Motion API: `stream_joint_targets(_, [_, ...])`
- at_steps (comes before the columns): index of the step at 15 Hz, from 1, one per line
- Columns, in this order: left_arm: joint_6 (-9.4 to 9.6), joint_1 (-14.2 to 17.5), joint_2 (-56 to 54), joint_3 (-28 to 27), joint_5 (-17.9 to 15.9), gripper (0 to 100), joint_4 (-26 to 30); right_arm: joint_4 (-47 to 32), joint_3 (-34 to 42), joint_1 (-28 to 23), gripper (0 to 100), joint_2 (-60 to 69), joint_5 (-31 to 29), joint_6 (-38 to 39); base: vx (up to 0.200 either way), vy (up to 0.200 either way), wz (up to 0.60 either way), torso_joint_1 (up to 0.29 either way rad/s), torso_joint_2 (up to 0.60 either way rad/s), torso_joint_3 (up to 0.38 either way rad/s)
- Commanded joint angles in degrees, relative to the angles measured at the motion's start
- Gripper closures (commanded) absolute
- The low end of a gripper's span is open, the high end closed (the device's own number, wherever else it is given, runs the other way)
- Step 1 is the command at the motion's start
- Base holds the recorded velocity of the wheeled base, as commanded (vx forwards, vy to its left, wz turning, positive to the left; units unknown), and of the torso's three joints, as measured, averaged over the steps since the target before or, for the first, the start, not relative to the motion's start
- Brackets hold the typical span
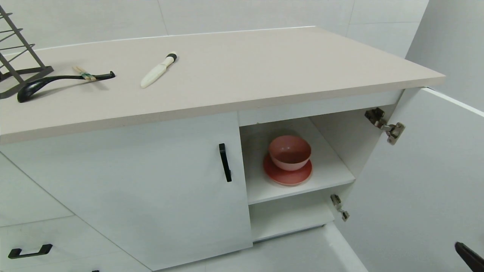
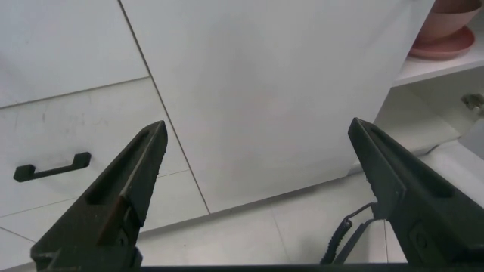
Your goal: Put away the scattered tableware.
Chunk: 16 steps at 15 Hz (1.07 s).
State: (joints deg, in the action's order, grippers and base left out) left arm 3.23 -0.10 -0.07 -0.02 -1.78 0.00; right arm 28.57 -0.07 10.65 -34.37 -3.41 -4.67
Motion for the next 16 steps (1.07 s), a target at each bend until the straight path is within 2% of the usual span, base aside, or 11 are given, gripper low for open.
stream_joint_targets(1, [0.11, 0.0, 0.1, 0.0, 0.0, 0, 0.0, -26.0, 0.1, -4.9, 0, 28.6, -1.9, 2.8, -0.2, 0.0, 0.0, 0.007, 0.0, -0.002])
stream_joint_targets(4, [-0.24, 0.0, 0.1, 0.0, 0.0, 0, -0.1, -26.0, 0.1, -5.0, 0, 28.7, -2.7, 4.7, -0.2, 0.0, 0.0, 0.002, 0.0, 0.002])
stream_joint_targets(10, [-0.51, 0.0, 0.1, 0.0, 0.0, 0, -0.1, -29.1, 0.0, -5.2, 0, 28.7, 0.2, 5.5, 0.0, 0.0, 0.0, 0.0, 0.0, 0.0])
stream_joint_targets(16, [0.37, 0.0, 0.1, 0.0, 0.0, 0, 0.0, -29.0, 0.0, -5.2, 0, 28.7, 0.4, 5.5, -0.2, 0.0, 0.0, 0.004, 0.0, -0.002])
